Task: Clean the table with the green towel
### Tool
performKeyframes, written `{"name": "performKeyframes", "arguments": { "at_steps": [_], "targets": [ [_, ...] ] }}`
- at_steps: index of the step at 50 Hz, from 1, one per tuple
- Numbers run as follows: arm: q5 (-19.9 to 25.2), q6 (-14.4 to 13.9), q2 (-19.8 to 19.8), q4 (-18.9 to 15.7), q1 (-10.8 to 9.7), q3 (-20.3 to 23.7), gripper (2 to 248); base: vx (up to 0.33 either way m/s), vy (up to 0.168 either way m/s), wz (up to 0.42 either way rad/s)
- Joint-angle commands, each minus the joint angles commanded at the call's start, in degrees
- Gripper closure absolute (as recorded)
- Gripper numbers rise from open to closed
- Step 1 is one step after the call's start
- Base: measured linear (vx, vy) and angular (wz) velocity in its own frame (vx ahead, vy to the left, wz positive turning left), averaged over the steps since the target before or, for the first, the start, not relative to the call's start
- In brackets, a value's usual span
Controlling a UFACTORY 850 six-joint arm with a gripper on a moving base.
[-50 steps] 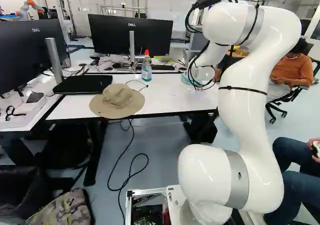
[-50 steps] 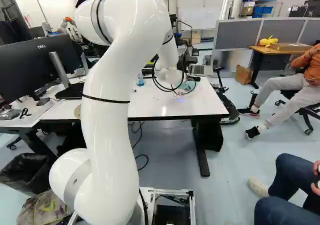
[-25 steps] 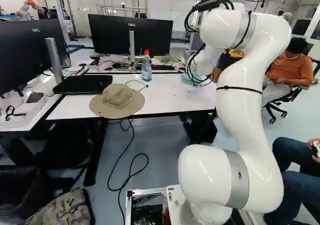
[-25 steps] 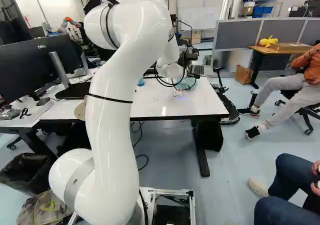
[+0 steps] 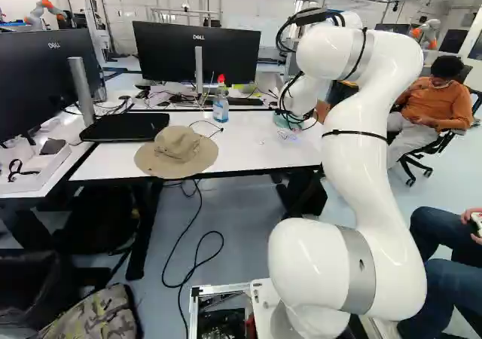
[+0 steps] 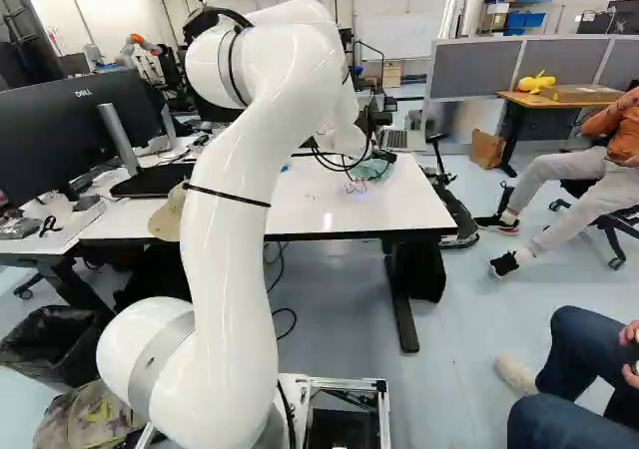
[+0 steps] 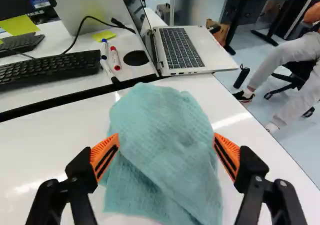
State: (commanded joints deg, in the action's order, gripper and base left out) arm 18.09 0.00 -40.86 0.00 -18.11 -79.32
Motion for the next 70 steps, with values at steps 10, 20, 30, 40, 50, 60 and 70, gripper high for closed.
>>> {"name": "performKeyframes", "arguments": {
  "at_steps": [10,20,30,40,50,60,70],
  "targets": [
    [-1.5,0.0,0.0,0.0,0.0,0.0,3,0.0,0.0,0.0],
    [-3.2,0.0,0.0,0.0,0.0,0.0,3,0.0,0.0,0.0],
    [-4.4,0.0,-0.6,0.0,-0.2,-0.8,3,0.0,0.0,0.0],
    [-4.8,0.0,-1.6,0.0,-0.8,-2.2,3,0.0,0.0,0.0],
    [-5.1,0.0,-1.6,0.0,-0.8,-2.3,3,0.0,0.0,0.0],
    [-5.2,0.0,-1.6,0.0,-0.8,-2.3,3,0.0,0.0,0.0],
    [-5.2,0.0,-1.6,0.0,-0.8,-2.3,3,0.0,0.0,0.0]
  ]
}}
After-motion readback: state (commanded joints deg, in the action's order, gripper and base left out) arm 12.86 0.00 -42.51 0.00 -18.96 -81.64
